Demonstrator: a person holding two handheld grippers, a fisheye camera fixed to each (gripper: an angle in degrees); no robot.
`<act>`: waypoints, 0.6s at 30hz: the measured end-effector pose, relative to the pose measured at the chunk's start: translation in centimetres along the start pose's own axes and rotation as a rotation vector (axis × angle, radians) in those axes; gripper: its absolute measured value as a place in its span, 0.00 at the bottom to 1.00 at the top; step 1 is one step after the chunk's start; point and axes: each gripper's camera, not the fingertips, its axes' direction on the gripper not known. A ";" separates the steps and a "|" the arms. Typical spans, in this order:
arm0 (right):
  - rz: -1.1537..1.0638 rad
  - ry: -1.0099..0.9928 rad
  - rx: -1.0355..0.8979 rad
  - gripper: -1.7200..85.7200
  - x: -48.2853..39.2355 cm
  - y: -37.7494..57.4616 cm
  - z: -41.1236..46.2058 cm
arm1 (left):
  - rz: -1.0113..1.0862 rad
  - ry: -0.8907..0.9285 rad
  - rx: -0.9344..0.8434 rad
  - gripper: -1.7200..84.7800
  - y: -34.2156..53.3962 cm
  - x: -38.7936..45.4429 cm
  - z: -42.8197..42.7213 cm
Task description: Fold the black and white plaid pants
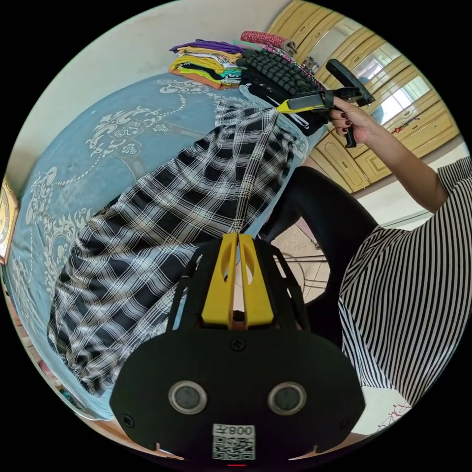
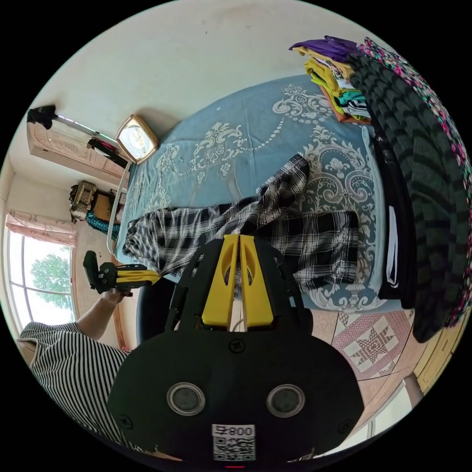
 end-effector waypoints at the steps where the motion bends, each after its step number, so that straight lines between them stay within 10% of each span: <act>1: 0.007 -0.001 -0.009 0.02 0.6 1.1 0.7 | 0.001 -0.001 -0.012 0.02 -0.3 0.2 0.2; 18: 0.073 0.030 -0.190 0.02 6.0 8.9 12.0 | -0.177 0.136 -0.192 0.03 -8.4 -0.9 4.4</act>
